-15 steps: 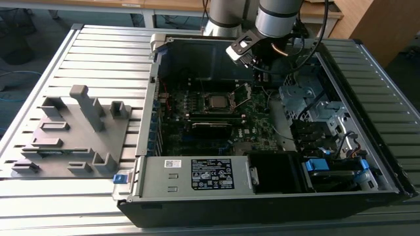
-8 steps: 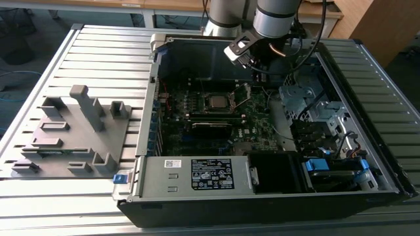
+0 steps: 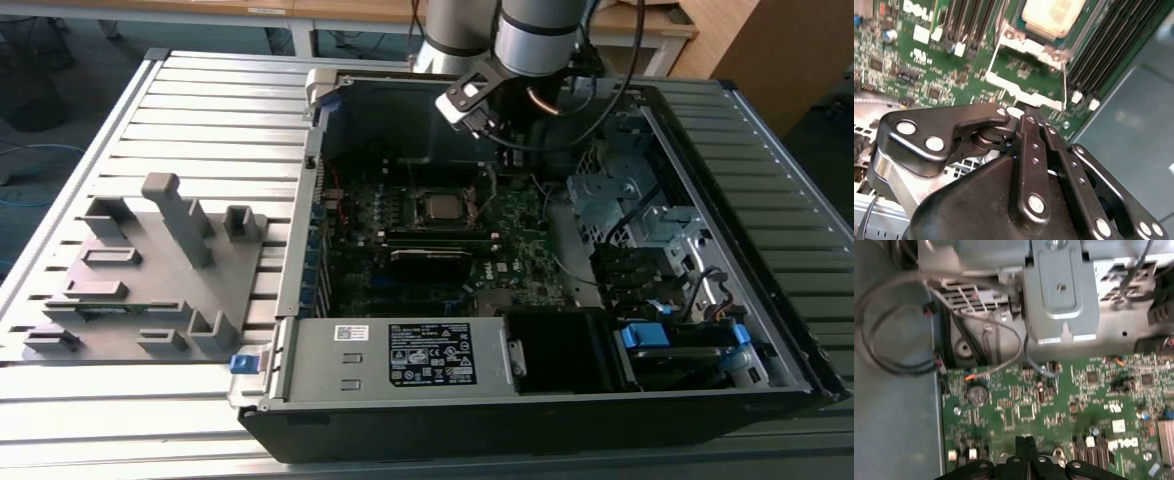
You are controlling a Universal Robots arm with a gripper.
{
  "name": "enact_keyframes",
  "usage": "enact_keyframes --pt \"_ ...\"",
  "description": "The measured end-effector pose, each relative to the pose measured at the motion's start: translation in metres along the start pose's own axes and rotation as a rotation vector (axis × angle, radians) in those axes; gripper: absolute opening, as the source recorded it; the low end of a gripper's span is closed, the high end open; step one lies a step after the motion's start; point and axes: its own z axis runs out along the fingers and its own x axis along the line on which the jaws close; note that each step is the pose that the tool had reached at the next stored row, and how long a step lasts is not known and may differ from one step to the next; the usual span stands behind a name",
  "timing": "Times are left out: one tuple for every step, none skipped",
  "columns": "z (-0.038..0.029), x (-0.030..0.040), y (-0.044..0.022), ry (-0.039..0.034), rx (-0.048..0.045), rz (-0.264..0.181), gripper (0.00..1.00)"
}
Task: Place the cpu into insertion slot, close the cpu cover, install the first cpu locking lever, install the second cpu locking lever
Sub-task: 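Place the cpu into insertion slot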
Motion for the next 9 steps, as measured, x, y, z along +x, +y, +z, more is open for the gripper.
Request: enact_keyframes --pt "-0.0001 -0.0004 -0.0032 0.0011 -0.0002 0.0 0.1" --pt "-0.0003 -0.0007 -0.0065 0.0021 -0.0003 0.0 0.1" --pt "-0.0005 -0.0011 -0.01 0.0032 -0.0004 0.0 0.1" --pt "-0.0007 -0.0014 -0.013 0.004 -0.0005 0.0 0.1" --pt "-0.0009 -0.0018 -0.0161 0.0048 -0.0006 0.0 0.1" --pt "-0.0011 -0.0021 -0.019 0.0056 -0.0006 0.0 0.1" --pt "-0.0013 -0.0024 -0.0219 0.0065 -0.0006 0.0 0.1" --pt "-0.0014 -0.0027 -0.0248 0.0075 -0.0008 0.0 0.1" --pt "-0.0015 -0.0031 -0.0277 0.0089 -0.0008 0.0 0.1"
